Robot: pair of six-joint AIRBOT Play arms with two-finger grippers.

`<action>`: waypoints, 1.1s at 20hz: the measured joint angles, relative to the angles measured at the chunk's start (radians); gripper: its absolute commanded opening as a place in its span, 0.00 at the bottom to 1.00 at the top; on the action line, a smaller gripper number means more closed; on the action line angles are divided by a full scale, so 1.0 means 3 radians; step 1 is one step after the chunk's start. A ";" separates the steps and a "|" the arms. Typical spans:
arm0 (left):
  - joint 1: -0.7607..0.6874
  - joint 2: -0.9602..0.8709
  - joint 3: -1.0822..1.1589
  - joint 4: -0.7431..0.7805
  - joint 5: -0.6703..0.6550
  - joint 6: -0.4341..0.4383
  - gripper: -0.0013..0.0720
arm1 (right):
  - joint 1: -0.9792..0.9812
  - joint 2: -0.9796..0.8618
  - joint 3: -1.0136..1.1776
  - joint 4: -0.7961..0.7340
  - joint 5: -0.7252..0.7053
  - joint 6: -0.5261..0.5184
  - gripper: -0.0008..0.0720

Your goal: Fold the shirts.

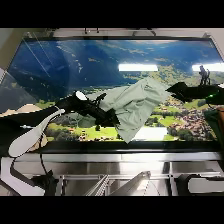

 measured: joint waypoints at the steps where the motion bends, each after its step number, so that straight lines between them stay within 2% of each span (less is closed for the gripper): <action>1: -0.0011 -0.0031 0.0076 0.0076 -0.0029 -0.0051 0.57 | 0.0000 -0.0009 -0.0001 0.0000 -0.0025 -0.0005 0.84; 12: -0.0020 0.0111 0.0286 0.0750 -0.0587 -0.0356 0.57 | 0.0000 -0.0141 -0.0001 0.0000 -0.0122 -0.0051 0.84; 22: 0.0058 0.0151 0.0292 0.0614 -0.0278 -0.0441 0.57 | 0.0000 -0.0146 -0.0001 0.0000 -0.0128 -0.0051 0.84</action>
